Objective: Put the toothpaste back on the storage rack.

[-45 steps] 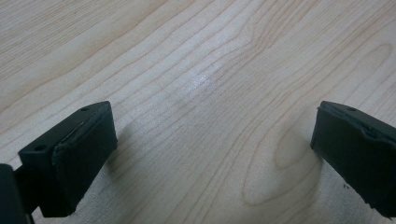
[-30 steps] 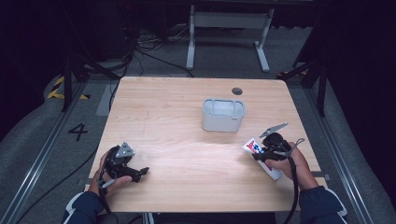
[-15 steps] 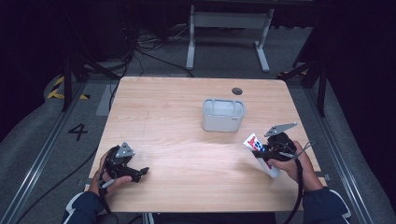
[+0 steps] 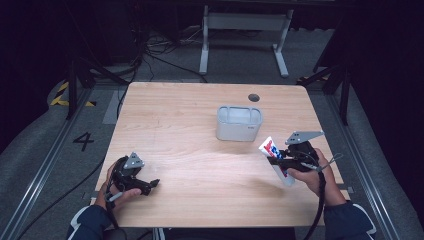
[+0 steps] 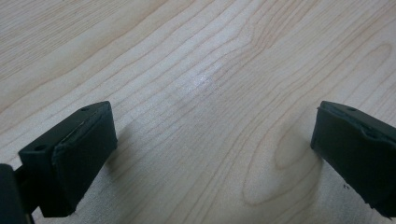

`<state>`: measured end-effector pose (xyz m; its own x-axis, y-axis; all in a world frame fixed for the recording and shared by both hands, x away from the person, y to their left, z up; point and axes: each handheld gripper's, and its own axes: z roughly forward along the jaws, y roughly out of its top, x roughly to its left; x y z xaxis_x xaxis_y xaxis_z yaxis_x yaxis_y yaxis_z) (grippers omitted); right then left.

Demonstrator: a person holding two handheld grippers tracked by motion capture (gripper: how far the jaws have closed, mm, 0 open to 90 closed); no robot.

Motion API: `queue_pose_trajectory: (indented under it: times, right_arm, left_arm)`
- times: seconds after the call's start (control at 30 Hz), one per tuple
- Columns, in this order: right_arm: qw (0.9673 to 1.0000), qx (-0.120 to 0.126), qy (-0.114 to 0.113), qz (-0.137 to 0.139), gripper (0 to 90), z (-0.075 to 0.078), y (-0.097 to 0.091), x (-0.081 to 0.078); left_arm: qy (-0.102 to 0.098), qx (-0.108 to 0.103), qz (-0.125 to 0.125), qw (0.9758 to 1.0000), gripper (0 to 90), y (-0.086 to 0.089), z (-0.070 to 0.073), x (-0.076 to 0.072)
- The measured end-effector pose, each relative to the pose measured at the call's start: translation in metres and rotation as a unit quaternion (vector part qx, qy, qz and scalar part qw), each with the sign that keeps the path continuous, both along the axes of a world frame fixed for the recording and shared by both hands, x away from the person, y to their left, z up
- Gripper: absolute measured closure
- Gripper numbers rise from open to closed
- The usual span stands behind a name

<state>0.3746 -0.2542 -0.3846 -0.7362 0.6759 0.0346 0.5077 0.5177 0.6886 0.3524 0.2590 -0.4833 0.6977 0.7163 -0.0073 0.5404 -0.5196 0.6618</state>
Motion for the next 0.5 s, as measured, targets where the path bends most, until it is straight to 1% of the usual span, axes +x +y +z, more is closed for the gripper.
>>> queue_pose_trajectory:
  times: [0.07,0.13,0.23,0.37,0.47,0.5]
  right_arm:
    - [1.0000,0.004,-0.006,-0.001,64.7,0.002,0.002,0.000]
    - [0.9999,0.006,-0.013,0.002,64.7,0.004,0.004,0.000]
    - [0.9996,0.014,-0.024,0.006,64.7,0.009,0.006,0.001]
    - [0.9992,0.018,-0.033,0.010,64.7,0.012,0.007,0.002]
    - [0.9992,0.021,-0.034,0.010,64.6,0.013,0.008,0.003]
    - [0.9990,0.023,-0.037,0.008,64.6,0.013,0.008,0.003]
  left_arm:
    - [0.000,0.000,-0.001,1.0000,0.7,0.000,0.000,0.000]
    - [-0.001,0.000,0.000,1.0000,0.7,0.000,0.000,0.000]
    - [-0.001,0.000,0.000,1.0000,0.6,0.000,0.000,0.000]
    - [0.000,0.000,0.000,1.0000,0.7,0.000,0.000,0.000]
    - [-0.001,0.000,0.000,1.0000,0.7,0.000,0.000,0.000]
    - [0.000,0.000,0.000,1.0000,0.7,0.000,0.000,0.000]
